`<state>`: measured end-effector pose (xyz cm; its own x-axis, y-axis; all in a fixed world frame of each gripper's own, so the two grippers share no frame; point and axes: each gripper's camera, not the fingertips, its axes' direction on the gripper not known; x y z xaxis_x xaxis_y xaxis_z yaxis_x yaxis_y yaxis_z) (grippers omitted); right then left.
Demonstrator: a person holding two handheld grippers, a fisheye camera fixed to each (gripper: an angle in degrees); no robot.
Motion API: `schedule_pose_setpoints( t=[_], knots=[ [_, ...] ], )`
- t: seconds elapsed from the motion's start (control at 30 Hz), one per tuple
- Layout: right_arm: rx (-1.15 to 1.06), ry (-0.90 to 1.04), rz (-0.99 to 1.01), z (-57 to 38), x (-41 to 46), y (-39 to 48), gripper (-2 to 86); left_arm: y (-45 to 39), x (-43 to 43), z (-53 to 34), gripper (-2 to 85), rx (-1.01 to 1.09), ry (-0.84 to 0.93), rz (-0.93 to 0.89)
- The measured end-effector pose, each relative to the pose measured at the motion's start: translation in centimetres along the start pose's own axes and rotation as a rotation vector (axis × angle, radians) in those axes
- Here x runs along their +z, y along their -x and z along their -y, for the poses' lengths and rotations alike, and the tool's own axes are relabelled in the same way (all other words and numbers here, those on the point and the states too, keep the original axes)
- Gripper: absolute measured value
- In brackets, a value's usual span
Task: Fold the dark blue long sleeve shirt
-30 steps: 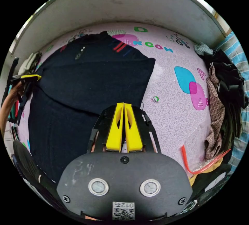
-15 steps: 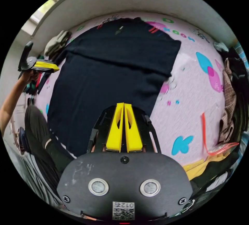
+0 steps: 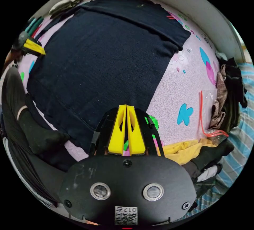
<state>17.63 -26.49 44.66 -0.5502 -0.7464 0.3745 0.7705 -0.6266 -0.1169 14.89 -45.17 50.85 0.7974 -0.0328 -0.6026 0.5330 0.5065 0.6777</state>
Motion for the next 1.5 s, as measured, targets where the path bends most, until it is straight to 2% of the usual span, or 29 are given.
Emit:
schedule_pose_setpoints(
  t=[0.13,0.27,0.37,0.47,0.67,0.83,1.03,1.23,1.4,1.5],
  knots=[
    [-0.057,-0.002,-0.122,0.0,-1.1,2.3,-0.8,-1.0,0.0,-1.1,0.1,-0.002,-0.001,0.045],
    [-0.009,-0.069,-0.185,-0.7,-2.2,3.5,-0.8,-1.3,-0.2,-2.3,0.1,-0.024,-0.006,0.050],
    [-0.008,-0.075,-0.182,-1.4,-3.0,3.7,-0.8,-1.3,-0.8,-4.2,0.1,-0.026,-0.013,0.079],
    [0.019,-0.043,-0.118,-1.3,-5.0,3.5,-0.9,0.5,-3.4,-8.6,0.2,-0.084,-0.094,0.125],
    [-0.096,-0.193,-0.025,1.2,-11.0,8.2,-0.9,8.8,-6.7,-22.7,0.7,-0.389,-0.248,0.079],
    [-0.173,-0.268,0.105,5.3,-13.6,13.1,-0.8,14.8,-5.8,-36.9,1.2,-0.785,-0.397,0.055],
    [-0.241,-0.325,0.200,9.7,-15.5,19.2,-0.8,18.5,-2.4,-48.4,3.1,-1.148,-0.437,0.056],
    [-0.359,-0.377,0.278,13.1,-17.0,25.7,-0.8,21.0,1.4,-53.5,6.7,-1.285,-0.408,-0.013],
    [-0.459,-0.414,0.343,15.7,-17.7,30.6,-0.8,22.6,3.2,-55.4,5.6,-1.295,-0.382,-0.064],
    [-0.512,-0.418,0.362,17.0,-17.5,33.1,-0.8,22.6,2.9,-56.0,3.4,-1.256,-0.359,0.024]
  ],
)
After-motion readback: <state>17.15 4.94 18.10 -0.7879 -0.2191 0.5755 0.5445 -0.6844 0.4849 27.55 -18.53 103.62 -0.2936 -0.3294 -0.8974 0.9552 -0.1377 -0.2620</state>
